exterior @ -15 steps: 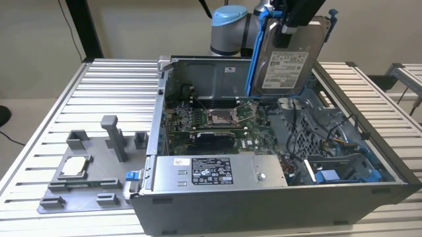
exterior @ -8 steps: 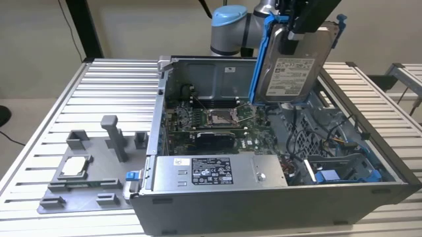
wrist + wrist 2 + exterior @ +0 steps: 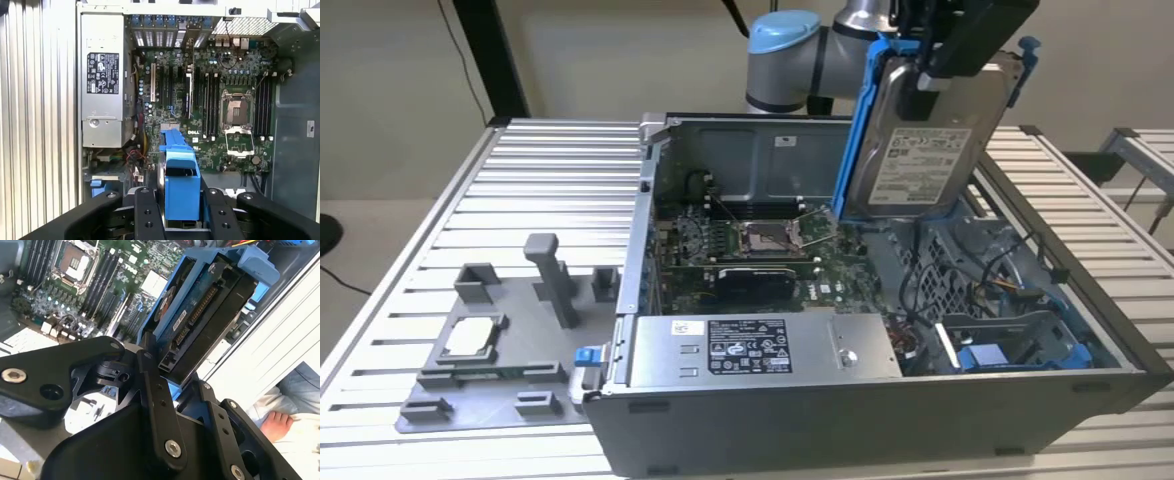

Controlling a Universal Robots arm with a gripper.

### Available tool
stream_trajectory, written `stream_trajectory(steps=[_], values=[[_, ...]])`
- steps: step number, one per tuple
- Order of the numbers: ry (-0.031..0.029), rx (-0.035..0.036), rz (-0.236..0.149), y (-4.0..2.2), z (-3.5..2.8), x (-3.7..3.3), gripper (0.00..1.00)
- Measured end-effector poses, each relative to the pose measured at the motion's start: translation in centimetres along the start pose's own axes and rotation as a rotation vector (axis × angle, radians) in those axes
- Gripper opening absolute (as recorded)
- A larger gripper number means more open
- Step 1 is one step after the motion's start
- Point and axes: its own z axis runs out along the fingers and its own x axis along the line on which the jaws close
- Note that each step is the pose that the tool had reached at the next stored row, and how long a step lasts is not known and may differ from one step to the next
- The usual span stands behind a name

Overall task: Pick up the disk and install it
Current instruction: 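Pick up the disk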

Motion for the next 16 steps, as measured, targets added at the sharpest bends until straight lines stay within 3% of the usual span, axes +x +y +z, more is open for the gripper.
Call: stream_trajectory(steps=[16], values=[[-0.0012, 0.0000, 0.000, -1.18, -0.08, 4.13, 0.00]])
